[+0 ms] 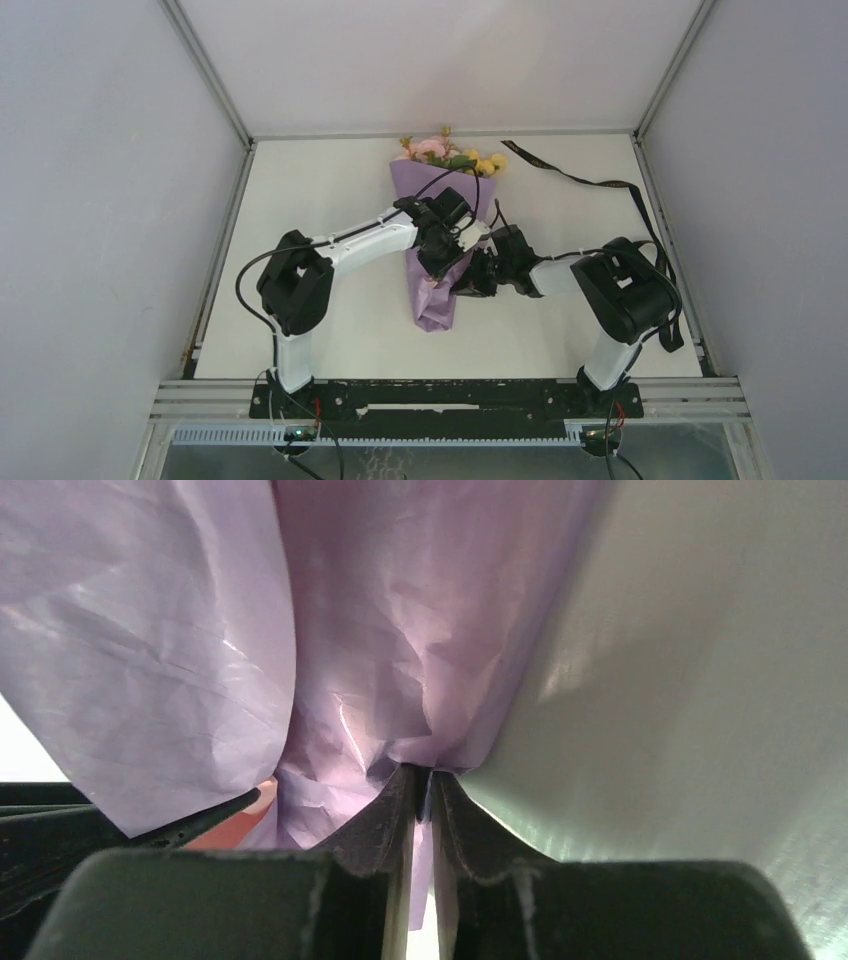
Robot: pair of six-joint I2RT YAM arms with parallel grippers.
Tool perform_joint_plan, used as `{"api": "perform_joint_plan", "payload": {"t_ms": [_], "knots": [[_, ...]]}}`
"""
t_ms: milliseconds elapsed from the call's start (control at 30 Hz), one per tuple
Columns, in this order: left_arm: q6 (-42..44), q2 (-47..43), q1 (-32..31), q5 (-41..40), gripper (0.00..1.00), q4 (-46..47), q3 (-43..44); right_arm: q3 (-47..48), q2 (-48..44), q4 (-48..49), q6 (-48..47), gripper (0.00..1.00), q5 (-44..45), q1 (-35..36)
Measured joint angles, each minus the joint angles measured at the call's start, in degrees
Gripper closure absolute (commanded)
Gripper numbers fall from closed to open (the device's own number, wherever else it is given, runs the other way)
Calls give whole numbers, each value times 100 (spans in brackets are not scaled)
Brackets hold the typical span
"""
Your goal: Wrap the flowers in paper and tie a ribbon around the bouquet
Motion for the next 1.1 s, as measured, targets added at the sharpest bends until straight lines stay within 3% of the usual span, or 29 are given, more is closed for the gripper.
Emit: {"api": "perform_joint_plan", "payload": {"t_ms": [200,400,733,933,1100], "knots": [[129,13,7,-22,100,-74,-15,-72,11,275,297,71,59,52],[251,109,-4,-28,100,11,-28,-442,-608,245,385,59,46,-382],[385,136,-4,-79,100,188,-92,-468,-1062,400,511,54,-125,-1456],[433,153,-4,-79,100,219,-92,511,-601,175,264,47,-76,-1683],[448,216,-4,-76,100,221,-92,1222,-212,166,-11,31,-267,-1683]]}}
